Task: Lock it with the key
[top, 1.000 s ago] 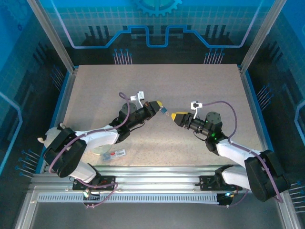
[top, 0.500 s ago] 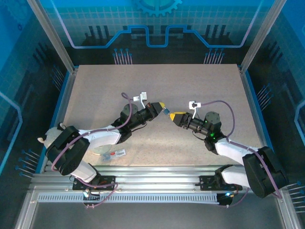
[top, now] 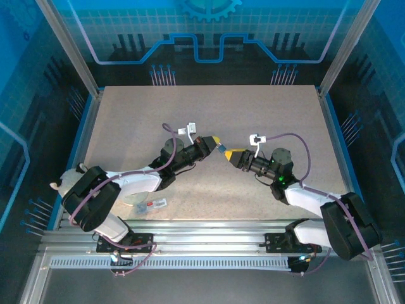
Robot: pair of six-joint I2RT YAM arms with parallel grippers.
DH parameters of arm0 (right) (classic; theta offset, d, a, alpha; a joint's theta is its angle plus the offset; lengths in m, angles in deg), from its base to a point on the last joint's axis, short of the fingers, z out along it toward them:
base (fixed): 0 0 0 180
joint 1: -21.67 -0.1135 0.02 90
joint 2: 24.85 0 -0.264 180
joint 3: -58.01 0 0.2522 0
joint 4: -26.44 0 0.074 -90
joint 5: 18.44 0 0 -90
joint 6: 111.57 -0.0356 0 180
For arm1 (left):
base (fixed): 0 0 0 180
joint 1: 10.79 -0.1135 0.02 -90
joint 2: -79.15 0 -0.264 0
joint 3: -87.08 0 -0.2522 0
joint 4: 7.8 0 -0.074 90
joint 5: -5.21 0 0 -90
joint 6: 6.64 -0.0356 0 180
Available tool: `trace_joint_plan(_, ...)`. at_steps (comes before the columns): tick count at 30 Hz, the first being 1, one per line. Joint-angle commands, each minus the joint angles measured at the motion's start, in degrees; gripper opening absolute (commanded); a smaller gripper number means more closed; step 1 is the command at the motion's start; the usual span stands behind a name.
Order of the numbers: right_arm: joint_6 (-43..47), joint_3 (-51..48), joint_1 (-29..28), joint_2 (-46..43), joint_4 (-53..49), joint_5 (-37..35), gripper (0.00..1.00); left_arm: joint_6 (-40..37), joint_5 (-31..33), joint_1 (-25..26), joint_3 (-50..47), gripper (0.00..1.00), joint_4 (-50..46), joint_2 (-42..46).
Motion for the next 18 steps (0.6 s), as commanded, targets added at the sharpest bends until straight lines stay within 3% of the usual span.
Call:
trace_joint_plan(1, -0.56, 1.41, -0.82, 0.72, 3.29, 1.01, 0.36, 0.62, -0.6, 0.4, 0.54, 0.0, 3.37, -0.35)
trace_joint_plan(18, -1.48, 1.62, -0.81, 1.9, 4.94, 2.29, 0.25, 0.77, -0.75, 0.48, 0.94, 0.0, 2.78, -0.08)
